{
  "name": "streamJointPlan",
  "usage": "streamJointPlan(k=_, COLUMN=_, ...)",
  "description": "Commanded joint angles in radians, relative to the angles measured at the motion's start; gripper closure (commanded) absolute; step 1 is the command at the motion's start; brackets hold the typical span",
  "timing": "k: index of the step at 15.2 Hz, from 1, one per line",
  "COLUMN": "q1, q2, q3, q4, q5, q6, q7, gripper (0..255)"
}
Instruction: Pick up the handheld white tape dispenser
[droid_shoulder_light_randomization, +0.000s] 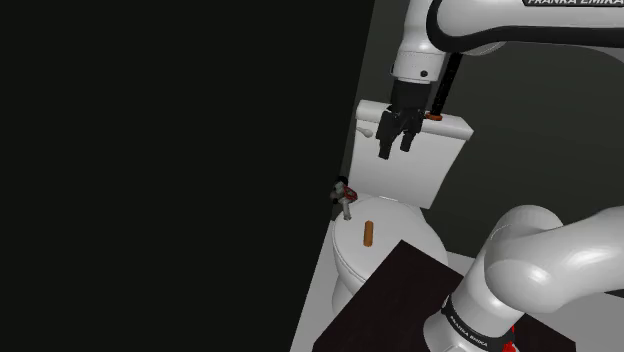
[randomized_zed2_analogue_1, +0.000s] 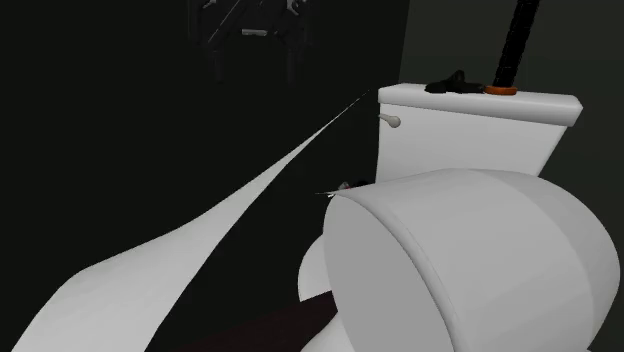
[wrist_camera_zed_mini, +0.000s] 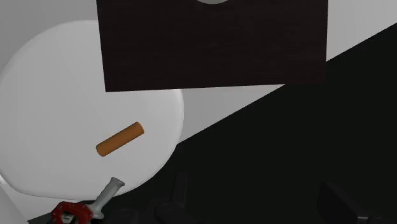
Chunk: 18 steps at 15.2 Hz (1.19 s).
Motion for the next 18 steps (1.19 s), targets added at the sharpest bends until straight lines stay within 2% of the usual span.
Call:
streamJointPlan(k=1, q1=0.000, q2=0.000, q3=0.000, q4=0.000, q5=0.000, q6=0.000, q7=0.000, gripper=0)
streamJointPlan(k=9, q1=-0.059, q2=0.113, q3=-0.038, q4=-0.161, q5=-0.029, q6=0.339, q7=0.045, gripper=0)
streamJointPlan(k=18, q1=-0.117, q2=0.369, q3=-0.093, q4=-0.230, q5=-0.047, q6=0.739, q7=0.088, gripper=0)
